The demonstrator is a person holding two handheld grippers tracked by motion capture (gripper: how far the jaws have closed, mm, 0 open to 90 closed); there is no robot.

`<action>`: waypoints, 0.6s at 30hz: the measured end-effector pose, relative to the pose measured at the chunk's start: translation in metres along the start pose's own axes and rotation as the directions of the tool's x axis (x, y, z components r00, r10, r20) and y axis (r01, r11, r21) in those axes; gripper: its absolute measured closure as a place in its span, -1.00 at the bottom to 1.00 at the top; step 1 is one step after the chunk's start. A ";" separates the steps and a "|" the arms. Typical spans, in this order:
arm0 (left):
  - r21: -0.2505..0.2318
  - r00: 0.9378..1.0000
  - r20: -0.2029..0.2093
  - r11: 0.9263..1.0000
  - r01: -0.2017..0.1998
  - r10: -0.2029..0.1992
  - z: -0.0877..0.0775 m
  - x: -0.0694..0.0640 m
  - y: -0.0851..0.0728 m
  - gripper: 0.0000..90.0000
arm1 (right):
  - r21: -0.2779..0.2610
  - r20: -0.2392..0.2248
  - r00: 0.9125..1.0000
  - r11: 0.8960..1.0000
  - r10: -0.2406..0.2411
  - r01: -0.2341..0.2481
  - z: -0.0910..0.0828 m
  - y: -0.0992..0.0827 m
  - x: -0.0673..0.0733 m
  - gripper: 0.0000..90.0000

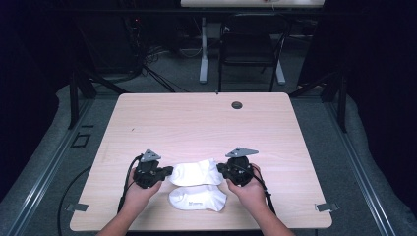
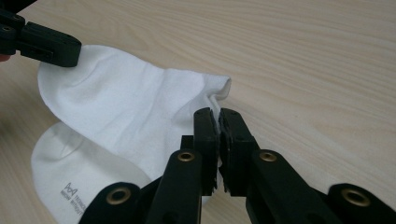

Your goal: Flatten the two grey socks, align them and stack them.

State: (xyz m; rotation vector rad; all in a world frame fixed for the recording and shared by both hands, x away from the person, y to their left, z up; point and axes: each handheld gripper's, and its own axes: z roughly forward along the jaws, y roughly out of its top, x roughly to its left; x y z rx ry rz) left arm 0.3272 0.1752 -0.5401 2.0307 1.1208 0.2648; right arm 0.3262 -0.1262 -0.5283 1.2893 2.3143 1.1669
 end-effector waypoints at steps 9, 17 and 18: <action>0.005 0.999 0.035 1.000 -0.019 0.019 -0.014 -0.014 -0.013 0.98 | 0.004 -0.022 1.000 1.000 0.007 -0.007 -0.015 -0.018 0.008 0.91; 0.024 0.998 0.044 0.999 -0.044 0.043 -0.018 -0.026 -0.024 0.98 | 0.016 -0.033 0.999 1.000 0.002 -0.002 -0.026 -0.029 0.015 0.91; 0.028 0.998 0.045 0.999 -0.041 0.040 -0.018 -0.027 -0.026 0.98 | 0.019 -0.032 0.999 1.000 0.001 0.000 -0.028 -0.030 0.015 0.91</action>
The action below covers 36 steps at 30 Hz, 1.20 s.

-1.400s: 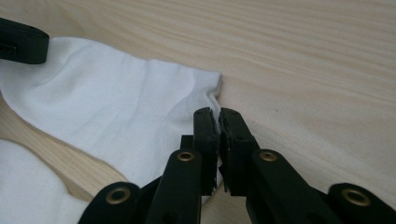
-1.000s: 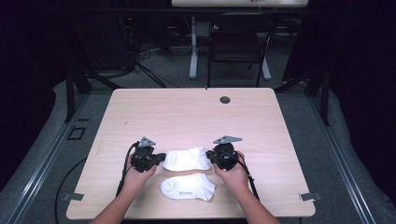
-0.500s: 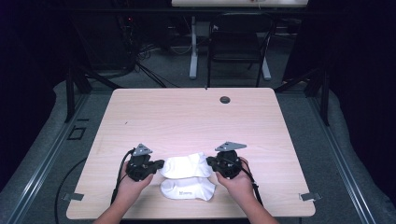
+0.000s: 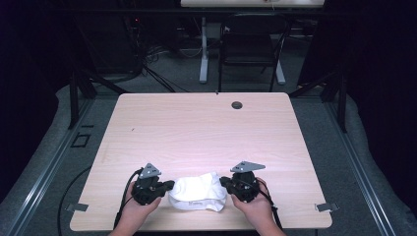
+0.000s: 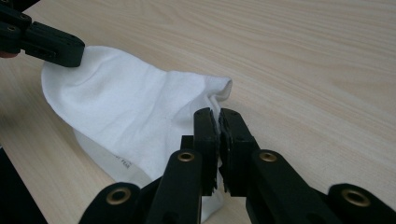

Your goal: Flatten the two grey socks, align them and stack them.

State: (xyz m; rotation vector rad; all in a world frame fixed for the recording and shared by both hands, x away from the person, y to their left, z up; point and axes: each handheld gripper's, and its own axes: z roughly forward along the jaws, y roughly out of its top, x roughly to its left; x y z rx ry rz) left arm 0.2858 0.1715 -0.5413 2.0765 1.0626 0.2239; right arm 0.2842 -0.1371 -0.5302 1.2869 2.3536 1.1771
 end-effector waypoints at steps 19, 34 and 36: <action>0.033 1.000 -0.008 0.999 -0.001 0.002 0.006 -0.007 -0.016 0.98 | 0.021 -0.015 1.000 1.000 0.015 -0.015 -0.002 -0.023 0.008 0.91; 0.055 1.000 -0.017 0.998 0.000 0.001 0.016 -0.003 -0.019 0.96 | 0.039 -0.018 0.999 0.999 0.029 -0.028 0.002 -0.027 0.005 0.91; 0.058 1.000 -0.017 0.998 -0.007 0.008 0.016 -0.002 -0.019 0.96 | 0.042 -0.018 1.000 0.999 0.024 -0.023 0.003 -0.028 0.005 0.91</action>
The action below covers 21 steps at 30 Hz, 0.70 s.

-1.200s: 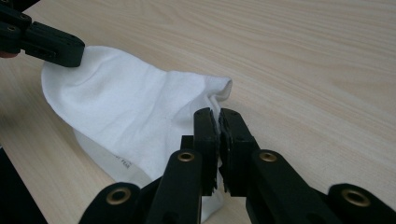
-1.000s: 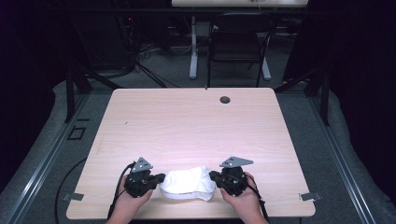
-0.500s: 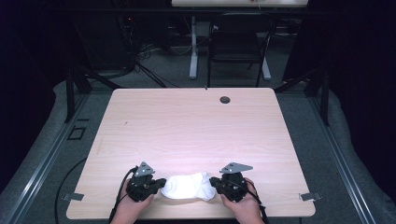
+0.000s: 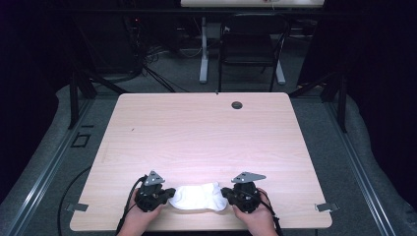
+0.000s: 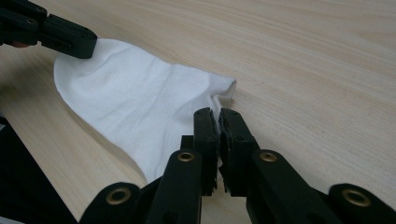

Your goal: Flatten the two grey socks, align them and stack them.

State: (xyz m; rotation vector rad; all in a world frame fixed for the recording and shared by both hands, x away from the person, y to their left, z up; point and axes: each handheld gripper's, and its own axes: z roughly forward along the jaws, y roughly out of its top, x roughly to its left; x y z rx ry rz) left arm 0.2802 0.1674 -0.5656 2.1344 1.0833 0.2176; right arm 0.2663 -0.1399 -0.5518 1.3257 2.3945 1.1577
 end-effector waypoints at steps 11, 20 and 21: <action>0.011 1.000 -0.004 1.000 0.003 -0.003 0.005 0.001 -0.002 0.91 | 0.013 0.002 1.000 1.000 -0.001 0.001 0.005 -0.002 -0.001 0.88; -0.073 1.000 0.020 0.997 0.014 -0.013 -0.012 -0.002 0.003 0.56 | -0.060 0.009 1.000 0.998 -0.001 0.002 -0.001 -0.002 0.000 0.62; -0.087 1.000 0.024 0.996 0.009 -0.007 -0.014 -0.003 0.005 0.54 | -0.063 0.009 1.000 0.998 -0.008 0.008 -0.003 -0.001 0.001 0.63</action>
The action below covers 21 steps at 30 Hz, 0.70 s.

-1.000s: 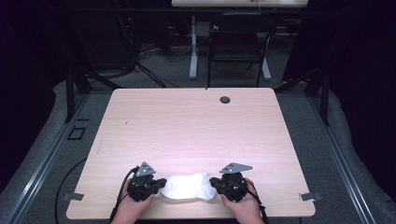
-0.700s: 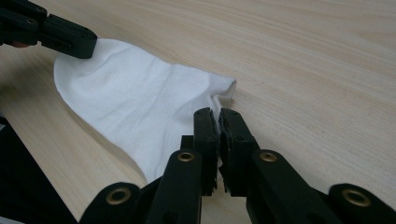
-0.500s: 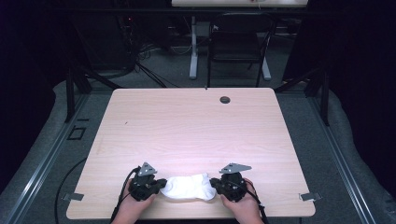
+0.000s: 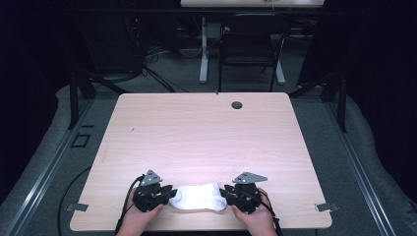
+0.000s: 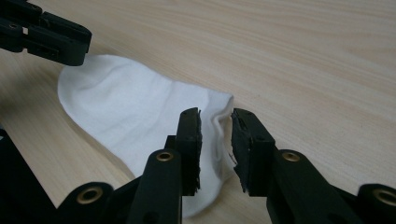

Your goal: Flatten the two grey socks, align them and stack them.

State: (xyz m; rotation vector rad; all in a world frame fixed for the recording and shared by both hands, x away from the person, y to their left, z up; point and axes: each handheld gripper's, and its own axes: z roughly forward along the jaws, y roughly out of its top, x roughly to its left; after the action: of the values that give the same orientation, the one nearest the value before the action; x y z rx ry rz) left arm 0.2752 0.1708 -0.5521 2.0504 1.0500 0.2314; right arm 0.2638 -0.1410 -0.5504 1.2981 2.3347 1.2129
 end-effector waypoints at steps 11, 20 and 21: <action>0.076 0.998 0.029 0.996 -0.053 0.051 0.015 -0.013 -0.008 0.36 | 0.053 -0.022 0.998 0.996 -0.065 0.066 0.021 0.001 0.010 0.74; 0.083 0.997 0.039 0.994 -0.065 0.061 0.020 -0.010 -0.014 0.29 | 0.084 -0.009 0.998 0.995 -0.060 0.060 0.029 -0.005 0.003 0.76; 0.083 0.996 0.042 0.994 -0.077 0.074 0.020 -0.009 -0.014 0.29 | 0.085 -0.009 0.998 0.995 -0.059 0.060 0.029 -0.005 0.003 0.76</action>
State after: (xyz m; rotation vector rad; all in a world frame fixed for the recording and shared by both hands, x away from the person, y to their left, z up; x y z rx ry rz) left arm 0.2701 0.1573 -0.5737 2.1647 0.9744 0.1878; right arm 0.2742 -0.1236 -0.5723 1.2424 2.4362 1.1130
